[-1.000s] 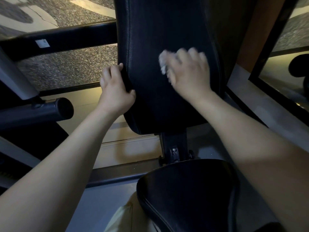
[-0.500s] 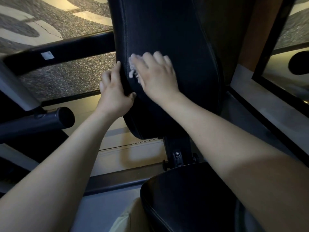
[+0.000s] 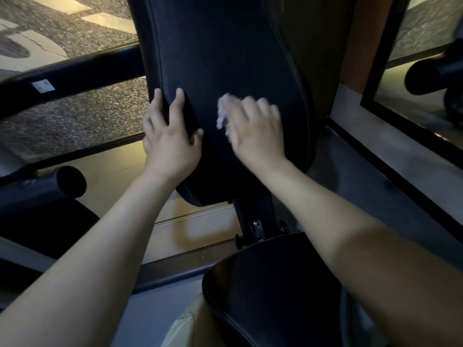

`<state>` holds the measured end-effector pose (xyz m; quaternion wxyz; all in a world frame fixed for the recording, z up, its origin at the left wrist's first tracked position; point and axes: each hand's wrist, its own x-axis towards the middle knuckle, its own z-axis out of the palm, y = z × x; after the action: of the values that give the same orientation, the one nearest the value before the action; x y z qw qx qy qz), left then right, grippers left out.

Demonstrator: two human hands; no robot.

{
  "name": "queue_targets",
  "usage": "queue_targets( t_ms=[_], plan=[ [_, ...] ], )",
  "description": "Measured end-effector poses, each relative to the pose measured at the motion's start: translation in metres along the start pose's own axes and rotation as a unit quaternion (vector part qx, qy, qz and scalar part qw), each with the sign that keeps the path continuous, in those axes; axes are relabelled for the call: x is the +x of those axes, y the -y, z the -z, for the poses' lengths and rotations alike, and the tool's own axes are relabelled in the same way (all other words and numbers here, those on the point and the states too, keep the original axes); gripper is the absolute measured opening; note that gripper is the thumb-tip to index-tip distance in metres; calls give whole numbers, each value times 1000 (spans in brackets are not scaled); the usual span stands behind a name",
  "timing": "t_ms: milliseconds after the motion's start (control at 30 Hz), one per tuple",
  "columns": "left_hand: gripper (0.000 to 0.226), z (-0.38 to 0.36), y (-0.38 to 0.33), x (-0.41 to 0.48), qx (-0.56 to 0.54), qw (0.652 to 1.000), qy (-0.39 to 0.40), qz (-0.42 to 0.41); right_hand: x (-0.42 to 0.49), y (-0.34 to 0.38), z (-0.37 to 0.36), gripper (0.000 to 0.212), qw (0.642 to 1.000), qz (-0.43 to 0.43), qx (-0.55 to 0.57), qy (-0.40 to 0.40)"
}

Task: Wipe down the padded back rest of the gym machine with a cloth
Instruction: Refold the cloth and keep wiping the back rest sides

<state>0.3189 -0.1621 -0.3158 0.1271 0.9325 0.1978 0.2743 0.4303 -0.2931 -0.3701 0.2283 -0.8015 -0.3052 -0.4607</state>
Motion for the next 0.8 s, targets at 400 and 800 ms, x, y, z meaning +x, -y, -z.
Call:
queue_targets(
  t_ms=[400, 800],
  plan=[
    [76, -13, -2, -2, 17, 999, -35, 16, 6, -43, 9, 44, 998, -38, -36, -28],
    [76, -11, -4, -3, 23, 999, -36, 21, 31, -86, 26, 44, 995, -29, -91, -13]
  ],
)
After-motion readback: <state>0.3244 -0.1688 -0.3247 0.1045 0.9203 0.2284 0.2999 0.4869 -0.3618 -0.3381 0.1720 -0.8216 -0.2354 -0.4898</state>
